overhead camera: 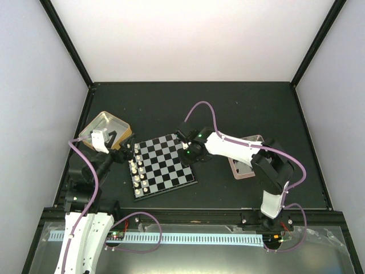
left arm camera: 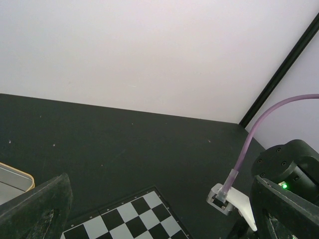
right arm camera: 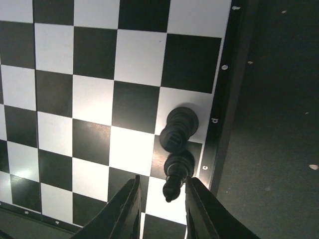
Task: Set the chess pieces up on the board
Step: Place the chess piece on the chessboard, then pick up the chess piece from the storage box.
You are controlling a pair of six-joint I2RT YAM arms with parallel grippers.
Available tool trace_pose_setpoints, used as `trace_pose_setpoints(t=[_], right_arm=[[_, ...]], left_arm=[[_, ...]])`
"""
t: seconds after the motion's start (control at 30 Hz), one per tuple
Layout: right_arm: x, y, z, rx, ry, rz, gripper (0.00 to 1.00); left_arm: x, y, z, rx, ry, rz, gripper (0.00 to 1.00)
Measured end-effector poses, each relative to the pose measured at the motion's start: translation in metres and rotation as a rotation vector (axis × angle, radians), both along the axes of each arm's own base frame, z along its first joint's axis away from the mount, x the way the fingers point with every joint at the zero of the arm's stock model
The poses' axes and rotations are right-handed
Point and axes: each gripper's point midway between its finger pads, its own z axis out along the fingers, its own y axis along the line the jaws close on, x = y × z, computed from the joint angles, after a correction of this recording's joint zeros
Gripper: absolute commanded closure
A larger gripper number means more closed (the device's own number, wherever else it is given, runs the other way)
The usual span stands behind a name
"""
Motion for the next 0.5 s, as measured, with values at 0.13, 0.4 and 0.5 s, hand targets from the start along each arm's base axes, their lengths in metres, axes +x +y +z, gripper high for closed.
trace_pose_setpoints(t=[0.13, 0.4, 0.5], right_arm=[[0.008, -0.005, 0.008, -0.011, -0.047, -0.029, 0.7], [0.048, -0.079, 0.076, 0.051, -0.274, -0.26, 0.69], [0.067, -0.142, 0.073, 0.001, -0.311, -0.425, 0.71]], left_arm=[[0.0, 0.0, 0.0, 0.0, 0.0, 0.0, 0.01], [0.0, 0.0, 0.0, 0.0, 0.0, 0.0, 0.01], [0.0, 0.0, 0.0, 0.0, 0.0, 0.0, 0.01]])
